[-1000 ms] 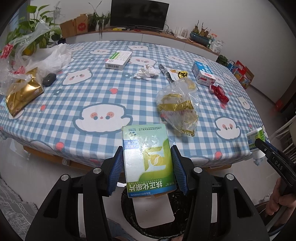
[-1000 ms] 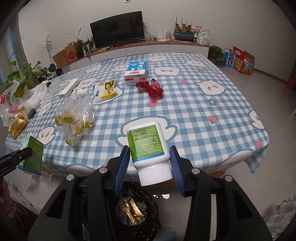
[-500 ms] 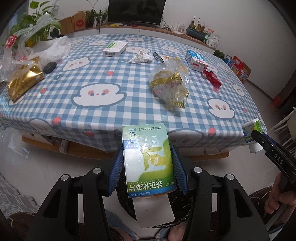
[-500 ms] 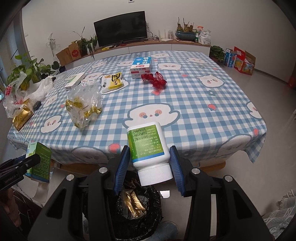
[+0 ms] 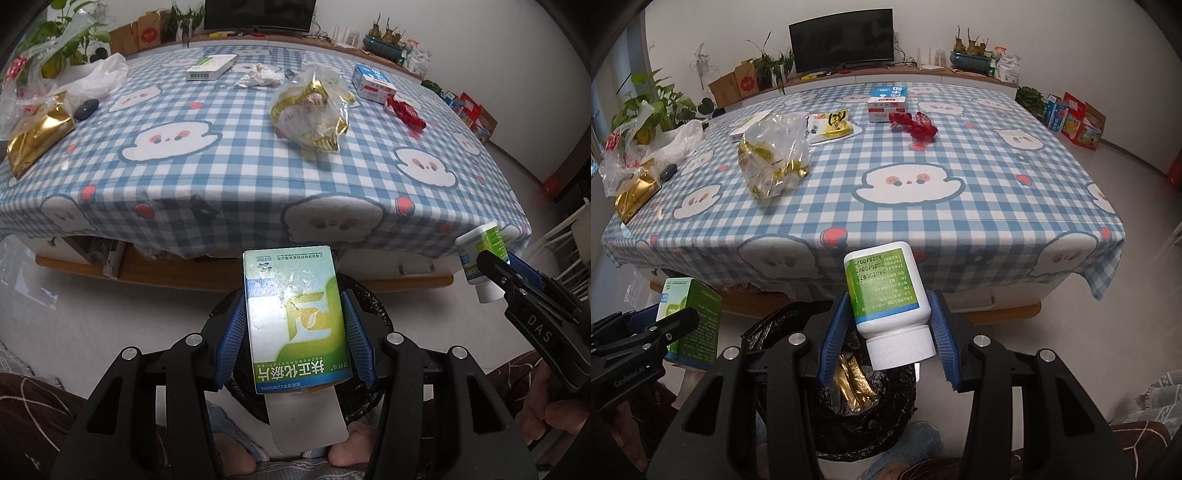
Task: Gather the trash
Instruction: 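Carry the medicine box and pill bottle from the table over the black bin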
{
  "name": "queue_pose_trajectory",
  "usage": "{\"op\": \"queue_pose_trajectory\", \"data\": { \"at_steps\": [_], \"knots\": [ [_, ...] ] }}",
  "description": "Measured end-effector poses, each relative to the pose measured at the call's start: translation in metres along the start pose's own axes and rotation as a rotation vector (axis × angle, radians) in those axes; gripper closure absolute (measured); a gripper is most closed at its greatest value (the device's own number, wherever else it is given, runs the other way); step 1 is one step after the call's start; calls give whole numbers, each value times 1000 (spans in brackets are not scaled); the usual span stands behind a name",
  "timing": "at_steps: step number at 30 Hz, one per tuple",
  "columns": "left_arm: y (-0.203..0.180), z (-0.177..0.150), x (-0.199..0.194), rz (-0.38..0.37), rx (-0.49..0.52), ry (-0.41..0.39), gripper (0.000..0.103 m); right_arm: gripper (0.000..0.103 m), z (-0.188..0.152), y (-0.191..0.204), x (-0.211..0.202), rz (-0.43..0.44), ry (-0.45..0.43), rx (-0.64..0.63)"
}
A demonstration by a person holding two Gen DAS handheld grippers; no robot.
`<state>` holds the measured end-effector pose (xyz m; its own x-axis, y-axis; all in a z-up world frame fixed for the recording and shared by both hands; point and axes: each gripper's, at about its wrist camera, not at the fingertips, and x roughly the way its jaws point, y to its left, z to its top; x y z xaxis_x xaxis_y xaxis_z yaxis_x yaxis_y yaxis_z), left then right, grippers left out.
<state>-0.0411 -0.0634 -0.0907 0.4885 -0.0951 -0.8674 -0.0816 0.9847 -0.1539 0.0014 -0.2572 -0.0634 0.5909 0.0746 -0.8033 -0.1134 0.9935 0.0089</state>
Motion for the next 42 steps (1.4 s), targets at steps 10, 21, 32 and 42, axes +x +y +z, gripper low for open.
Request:
{"op": "queue_pose_trajectory", "data": {
  "at_steps": [10, 21, 32, 42],
  "knots": [
    [-13, 6, 14, 14, 23, 29, 53, 61, -8, 10, 11, 3, 22, -37],
    [-10, -15, 89, 9, 39, 118, 53, 61, -34, -10, 69, -2, 109, -2],
    [-14, -37, 148, 26, 61, 206, 53, 61, -47, -24, 114, -2, 189, 20],
    [-26, -41, 171, -9, 72, 233, 53, 61, -55, -36, 120, -7, 207, 53]
  ]
}}
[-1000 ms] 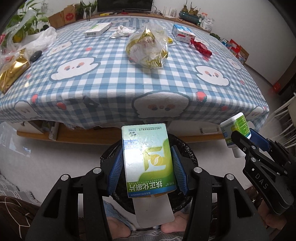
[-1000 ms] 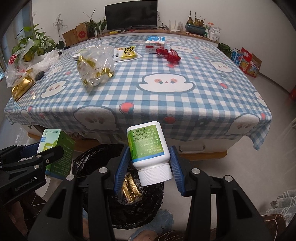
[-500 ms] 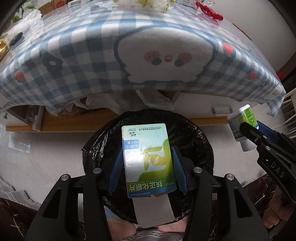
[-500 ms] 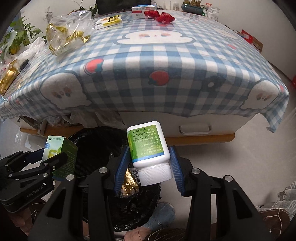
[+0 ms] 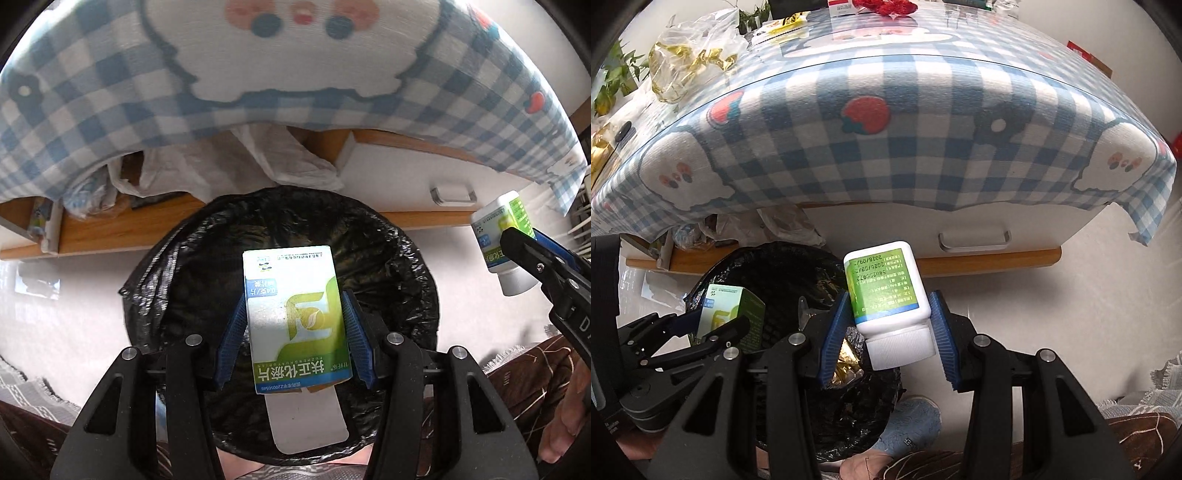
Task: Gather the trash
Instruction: 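Carry the medicine box and pill bottle from the table over the black bin, then open the left tool to drop the green box while the right tool drops the pill bottle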
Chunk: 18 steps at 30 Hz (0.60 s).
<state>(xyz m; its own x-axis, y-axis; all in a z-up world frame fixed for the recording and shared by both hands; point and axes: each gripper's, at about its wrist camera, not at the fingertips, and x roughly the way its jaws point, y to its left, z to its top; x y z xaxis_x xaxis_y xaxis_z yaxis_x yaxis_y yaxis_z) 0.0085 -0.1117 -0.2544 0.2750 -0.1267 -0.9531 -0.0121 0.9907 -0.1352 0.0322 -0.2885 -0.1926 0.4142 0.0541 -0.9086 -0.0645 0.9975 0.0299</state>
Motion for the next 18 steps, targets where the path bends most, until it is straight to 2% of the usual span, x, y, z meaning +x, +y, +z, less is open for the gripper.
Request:
{"op": "queue_pose_trajectory", "data": {
  "at_steps": [9, 13, 18],
  "knots": [
    [-12, 0, -3, -4, 36, -33, 49, 61, -1, -1, 0, -6, -3, 4],
    [-4, -3, -15, 15, 26, -61, 31, 61, -1, 2, 3, 2, 1, 13],
    [14, -8, -35, 45, 4, -102, 18, 61, -2, 16, 4, 12, -2, -9]
  ]
}}
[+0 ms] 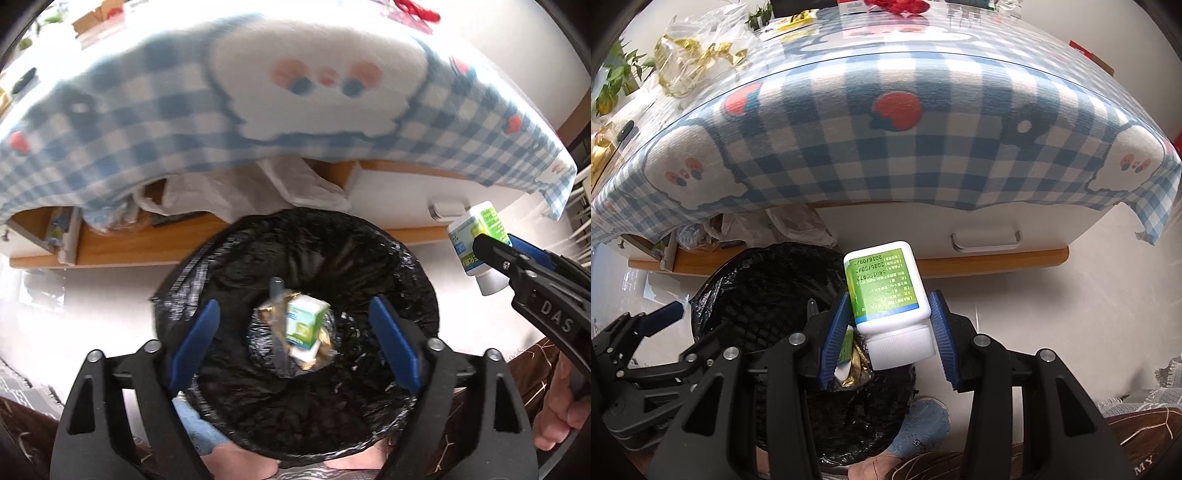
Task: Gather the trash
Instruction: 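Open the left tool to drop the green box while the right tool drops the pill bottle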
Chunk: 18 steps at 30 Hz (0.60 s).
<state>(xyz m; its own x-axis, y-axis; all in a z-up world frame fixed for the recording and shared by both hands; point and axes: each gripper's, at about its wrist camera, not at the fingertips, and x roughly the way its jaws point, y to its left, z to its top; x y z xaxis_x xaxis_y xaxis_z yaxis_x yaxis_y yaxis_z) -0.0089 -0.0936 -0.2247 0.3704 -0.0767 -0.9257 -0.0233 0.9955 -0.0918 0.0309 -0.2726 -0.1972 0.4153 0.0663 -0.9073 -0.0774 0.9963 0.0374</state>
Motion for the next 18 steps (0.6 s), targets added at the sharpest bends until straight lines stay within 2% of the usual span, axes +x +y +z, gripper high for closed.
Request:
{"op": "queue_pose_trajectory", "data": {
  "at_steps": [7, 18],
  "knots": [
    [27, 3, -29, 32, -40, -47, 6, 61, -2, 26, -5, 5, -16, -16],
    [77, 8, -62, 80, -59, -90, 6, 61, 11, 79, -23, 37, -39, -56]
  ]
}}
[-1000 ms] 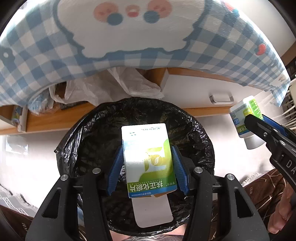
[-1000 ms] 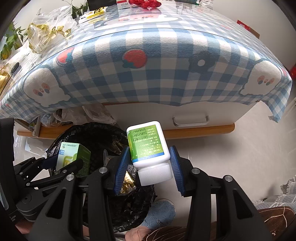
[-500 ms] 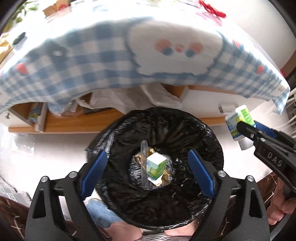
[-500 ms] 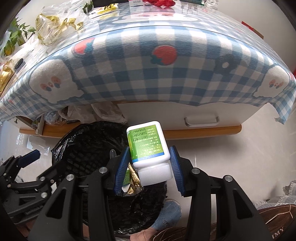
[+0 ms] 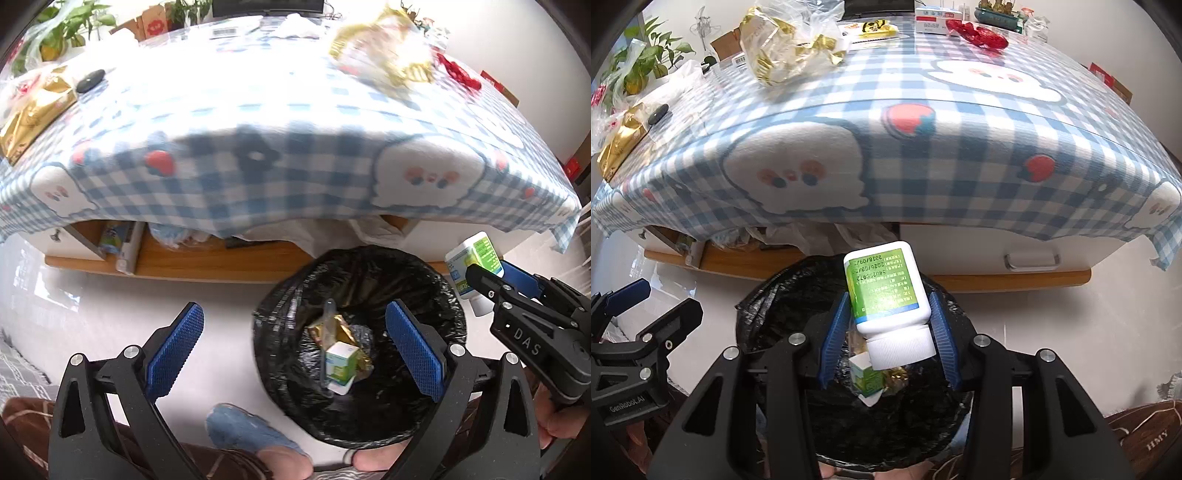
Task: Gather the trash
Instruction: 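Open the left tool to drop the green box while the right tool drops the pill bottle, then raise both open tools from the bin back toward the table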
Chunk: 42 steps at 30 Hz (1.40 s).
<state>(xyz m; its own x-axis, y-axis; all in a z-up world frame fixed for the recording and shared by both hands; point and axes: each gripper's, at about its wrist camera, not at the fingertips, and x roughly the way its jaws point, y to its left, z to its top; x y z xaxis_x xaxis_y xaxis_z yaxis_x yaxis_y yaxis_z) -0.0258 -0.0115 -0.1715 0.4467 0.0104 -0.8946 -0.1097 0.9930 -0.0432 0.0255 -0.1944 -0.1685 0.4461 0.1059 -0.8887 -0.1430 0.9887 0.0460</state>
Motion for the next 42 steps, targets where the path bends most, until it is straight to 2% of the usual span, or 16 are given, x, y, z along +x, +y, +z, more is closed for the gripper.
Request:
{"op": "queue_pose_trajectory", "data": {
  "at_steps": [5, 10, 18, 27, 29, 42],
  "knots": [
    [23, 1, -2, 0, -44, -5, 6, 61, 4, 22, 2, 18, -5, -21],
    [30, -8, 9, -3, -35, -10, 6, 61, -2, 38, 10, 4, 2, -76],
    [31, -17, 25, -4, -42, 19, 6, 60, -10, 40, 27, 0, 33, -85],
    [31, -19, 29, -3, -57, 27, 6, 60, -13, 42, 32, -16, 22, -91],
    [32, -18, 29, -3, -59, 27, 6, 51, -13, 40, 30, -20, 12, -88],
    [26, -18, 12, 4, -41, -2, 6, 14, -9, 15, -2, -34, -61, -68]
  ]
}}
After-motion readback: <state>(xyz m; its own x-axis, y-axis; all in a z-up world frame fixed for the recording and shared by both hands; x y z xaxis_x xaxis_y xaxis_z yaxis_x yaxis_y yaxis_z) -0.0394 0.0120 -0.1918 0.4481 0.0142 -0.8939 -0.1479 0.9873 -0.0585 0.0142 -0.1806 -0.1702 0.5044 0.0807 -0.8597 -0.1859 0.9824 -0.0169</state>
